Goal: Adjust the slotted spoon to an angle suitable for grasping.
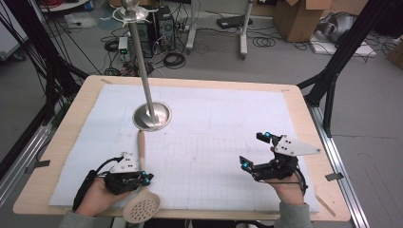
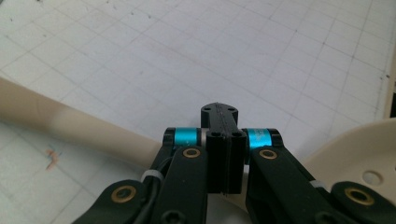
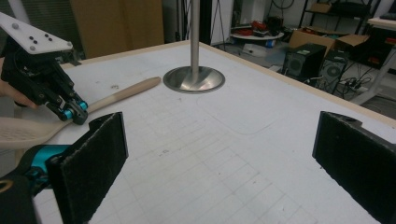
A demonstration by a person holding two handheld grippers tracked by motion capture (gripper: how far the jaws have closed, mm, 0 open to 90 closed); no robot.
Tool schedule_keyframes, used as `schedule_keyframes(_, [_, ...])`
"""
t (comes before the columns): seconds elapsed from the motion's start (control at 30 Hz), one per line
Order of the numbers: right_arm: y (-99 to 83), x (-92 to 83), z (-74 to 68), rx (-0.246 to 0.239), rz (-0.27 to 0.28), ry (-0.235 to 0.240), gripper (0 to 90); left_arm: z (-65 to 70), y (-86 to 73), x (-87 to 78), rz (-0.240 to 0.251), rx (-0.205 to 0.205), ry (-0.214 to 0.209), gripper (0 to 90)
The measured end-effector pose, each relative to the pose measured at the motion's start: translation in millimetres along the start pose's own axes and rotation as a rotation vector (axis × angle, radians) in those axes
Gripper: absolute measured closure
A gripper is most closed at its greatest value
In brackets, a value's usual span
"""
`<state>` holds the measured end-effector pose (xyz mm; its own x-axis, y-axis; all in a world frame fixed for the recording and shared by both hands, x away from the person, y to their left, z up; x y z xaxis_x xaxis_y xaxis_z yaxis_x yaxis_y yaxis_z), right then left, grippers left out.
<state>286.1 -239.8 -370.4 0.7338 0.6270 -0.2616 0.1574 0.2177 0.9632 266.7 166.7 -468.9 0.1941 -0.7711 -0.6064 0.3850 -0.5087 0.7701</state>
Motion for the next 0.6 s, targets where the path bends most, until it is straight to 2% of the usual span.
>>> schedule_keyframes(0.13, [0.4, 2.3, -1.2, 0.001, -0.002, 0.005, 2.2, -0.8, -6.7, -8.4, 0.008, -0.011, -0.009, 89.9])
schedule_keyframes(0.3, [1.4, 4.9, -2.7, -0.004, -0.003, 0.009, 2.2, -2.6, -8.1, -7.4, 0.026, -0.018, -0.015, 89.8])
schedule_keyframes(0.4, [1.7, 5.3, -3.4, -0.006, -0.003, 0.013, 2.2, -6.8, -8.0, -13.4, 0.066, -0.031, -0.003, 89.7])
schedule_keyframes(0.6, [1.7, 3.6, -1.6, 0.004, 0.000, 0.007, 2.2, -28.1, -13.2, -41.7, 0.158, -0.101, 0.141, 89.7])
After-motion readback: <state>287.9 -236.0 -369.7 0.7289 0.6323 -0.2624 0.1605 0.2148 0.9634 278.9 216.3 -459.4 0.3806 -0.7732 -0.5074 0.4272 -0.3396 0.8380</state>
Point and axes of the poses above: each handheld gripper's, and its own axes: x roughly forward along the jaws, y roughly out of its top, z roughly to its right, the point moved 4 cm from there along x, roughly forward along the jaws, and after that the axes turned 10 degrees about -y, right-handed, at the moved point
